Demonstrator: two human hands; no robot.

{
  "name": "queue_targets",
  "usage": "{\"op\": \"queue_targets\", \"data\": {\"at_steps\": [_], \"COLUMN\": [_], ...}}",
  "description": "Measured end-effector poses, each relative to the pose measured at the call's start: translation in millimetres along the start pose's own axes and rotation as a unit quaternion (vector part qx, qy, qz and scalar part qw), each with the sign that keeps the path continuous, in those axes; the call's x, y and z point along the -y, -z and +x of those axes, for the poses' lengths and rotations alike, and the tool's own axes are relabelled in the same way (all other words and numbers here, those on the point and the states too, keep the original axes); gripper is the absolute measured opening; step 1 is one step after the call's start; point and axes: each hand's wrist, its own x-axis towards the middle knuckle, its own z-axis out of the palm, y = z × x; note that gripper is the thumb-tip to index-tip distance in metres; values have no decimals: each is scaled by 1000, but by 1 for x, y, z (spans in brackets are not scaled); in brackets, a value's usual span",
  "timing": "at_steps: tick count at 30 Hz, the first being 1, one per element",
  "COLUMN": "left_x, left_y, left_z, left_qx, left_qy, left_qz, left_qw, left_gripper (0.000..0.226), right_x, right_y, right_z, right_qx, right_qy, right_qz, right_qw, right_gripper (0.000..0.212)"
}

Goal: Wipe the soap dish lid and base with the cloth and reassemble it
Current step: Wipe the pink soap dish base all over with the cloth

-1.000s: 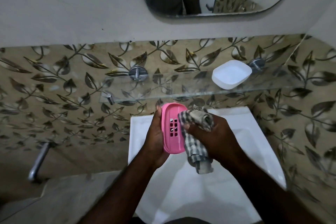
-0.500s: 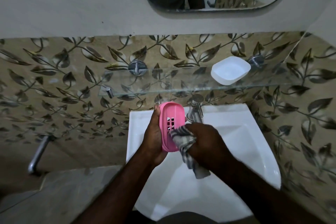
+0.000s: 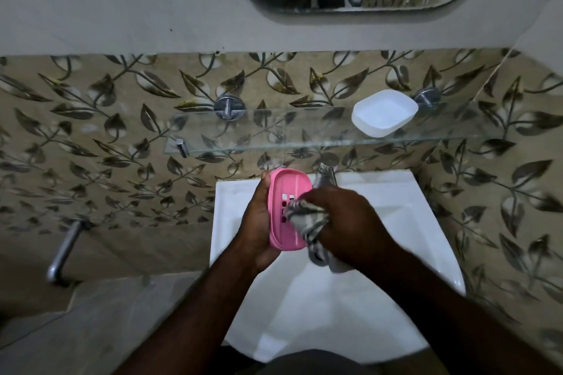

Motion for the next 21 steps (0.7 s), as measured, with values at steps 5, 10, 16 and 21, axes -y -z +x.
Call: {"op": "queue_targets", "data": {"at_steps": [5, 10, 16, 21], "left_x": [7, 5, 12, 6], "left_y": [-4, 11, 6, 2], "left_z": [0, -2, -3, -6], "left_qx": [21, -20, -13, -15], "left_qy": [5, 37, -17, -56], "left_qz": [-33, -40, 18, 79], "left_qw": [999, 998, 1000, 995], "left_gripper": [62, 88, 63, 57], "right_x": [14, 21, 0, -5], "right_y": [-7, -26, -9, -12], "right_z": [20, -18, 11, 13], "right_qx": [-55, 42, 16, -18], "right_qy": [-27, 64, 97, 37], "right_qz": [-47, -27, -211, -203], "right_qw": [997, 997, 972, 978], "right_gripper": [37, 50, 52, 37]}}
